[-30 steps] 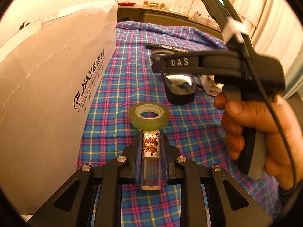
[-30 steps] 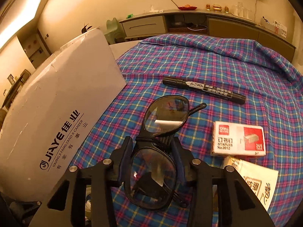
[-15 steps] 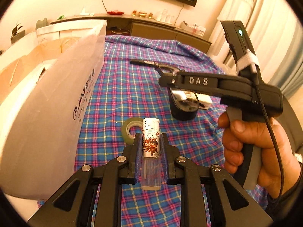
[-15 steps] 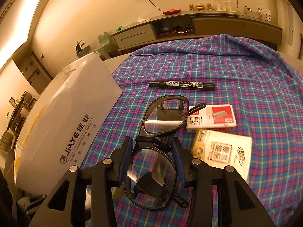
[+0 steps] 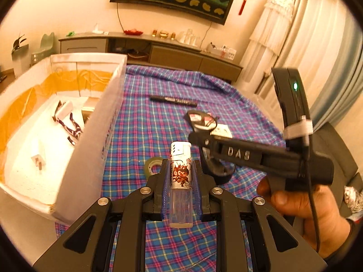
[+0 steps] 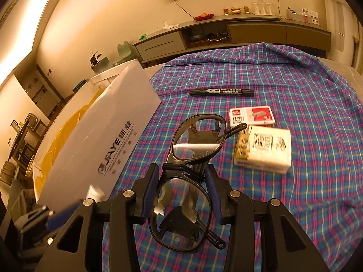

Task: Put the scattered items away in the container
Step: 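Lift and carry the glasses with the right tool while the left tool carries the lighter to the box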

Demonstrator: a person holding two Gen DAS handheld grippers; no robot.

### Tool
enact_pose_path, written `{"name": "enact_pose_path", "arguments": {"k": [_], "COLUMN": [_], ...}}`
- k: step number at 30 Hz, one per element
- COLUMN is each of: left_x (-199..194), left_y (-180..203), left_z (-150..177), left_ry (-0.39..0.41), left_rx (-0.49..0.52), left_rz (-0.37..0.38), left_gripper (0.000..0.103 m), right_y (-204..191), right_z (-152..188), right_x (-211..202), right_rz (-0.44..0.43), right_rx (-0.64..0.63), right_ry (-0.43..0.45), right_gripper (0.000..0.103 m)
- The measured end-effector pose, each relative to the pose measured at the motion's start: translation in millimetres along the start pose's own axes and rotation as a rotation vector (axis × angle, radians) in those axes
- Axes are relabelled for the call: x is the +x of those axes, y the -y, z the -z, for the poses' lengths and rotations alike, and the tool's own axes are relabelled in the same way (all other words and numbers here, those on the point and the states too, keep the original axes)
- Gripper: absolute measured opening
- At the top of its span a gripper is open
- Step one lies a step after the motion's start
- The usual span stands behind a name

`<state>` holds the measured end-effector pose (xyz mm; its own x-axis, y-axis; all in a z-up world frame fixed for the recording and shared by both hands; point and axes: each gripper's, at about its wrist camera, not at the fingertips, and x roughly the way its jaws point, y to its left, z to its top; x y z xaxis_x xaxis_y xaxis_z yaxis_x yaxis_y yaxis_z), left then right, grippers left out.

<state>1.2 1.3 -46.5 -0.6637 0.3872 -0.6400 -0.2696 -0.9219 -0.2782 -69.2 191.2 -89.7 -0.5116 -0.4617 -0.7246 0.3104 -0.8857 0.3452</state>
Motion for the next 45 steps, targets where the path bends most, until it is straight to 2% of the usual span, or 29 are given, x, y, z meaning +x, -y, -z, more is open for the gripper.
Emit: {"name": "enact_pose_path", "arguments": {"k": [15,30,45], "left_x": [-42,-79,-114], "left_y": [-7,-22,-48], "left_z": [-13,-24,-40], "left_ry": [0.094,0.182,0.274], "left_rx": [-0.02,-0.063,-0.123], "left_rz": [0.04,0.068,0.09], "left_gripper": [0.02,0.02,0.02], "right_y": [-37,-92,-125], "right_z": [21,23,16], "right_x": [-40,-92,-112], "right_rz": [0.005,-0.023,-0.045], "right_rx": [-0.02,-0.098,-0.15], "right_ry": [0.019,0.096,0.14], "right_gripper": [0.043,0.043,0.043]}}
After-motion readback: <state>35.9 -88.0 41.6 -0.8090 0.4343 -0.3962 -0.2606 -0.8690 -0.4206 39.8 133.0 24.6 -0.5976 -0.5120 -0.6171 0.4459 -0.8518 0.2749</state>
